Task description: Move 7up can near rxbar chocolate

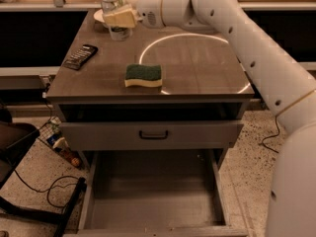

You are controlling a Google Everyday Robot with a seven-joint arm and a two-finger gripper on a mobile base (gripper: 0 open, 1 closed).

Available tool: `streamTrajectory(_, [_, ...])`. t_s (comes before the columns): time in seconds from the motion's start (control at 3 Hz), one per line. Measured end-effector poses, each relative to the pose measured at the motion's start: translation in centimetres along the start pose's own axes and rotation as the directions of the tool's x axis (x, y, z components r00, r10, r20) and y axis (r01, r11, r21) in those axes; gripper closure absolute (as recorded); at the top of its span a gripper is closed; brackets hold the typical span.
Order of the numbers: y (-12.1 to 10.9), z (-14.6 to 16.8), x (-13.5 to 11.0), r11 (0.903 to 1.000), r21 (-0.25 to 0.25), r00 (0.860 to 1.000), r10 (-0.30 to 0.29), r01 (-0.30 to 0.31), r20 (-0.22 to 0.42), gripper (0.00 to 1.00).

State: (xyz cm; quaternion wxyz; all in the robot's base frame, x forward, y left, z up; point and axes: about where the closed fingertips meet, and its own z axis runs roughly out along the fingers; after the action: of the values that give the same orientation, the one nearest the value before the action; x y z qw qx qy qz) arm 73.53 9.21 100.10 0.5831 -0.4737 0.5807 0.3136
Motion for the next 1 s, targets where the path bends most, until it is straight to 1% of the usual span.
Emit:
streamTrajectory(0.33, [0.8,3.8,1.0,0.9934,-0.096,0.998,0.060,-0.062,-0.028,1.00])
streamTrajectory(0.67, [1.1,6.8,2.7,0.9834,-0.125,0.990,0.125,-0.132,-0.060,1.00])
streamTrajectory(1.0, [0.2,9.0,5.3,0.9695,-0.100,0.973,0.216,-0.224,-0.085,1.00])
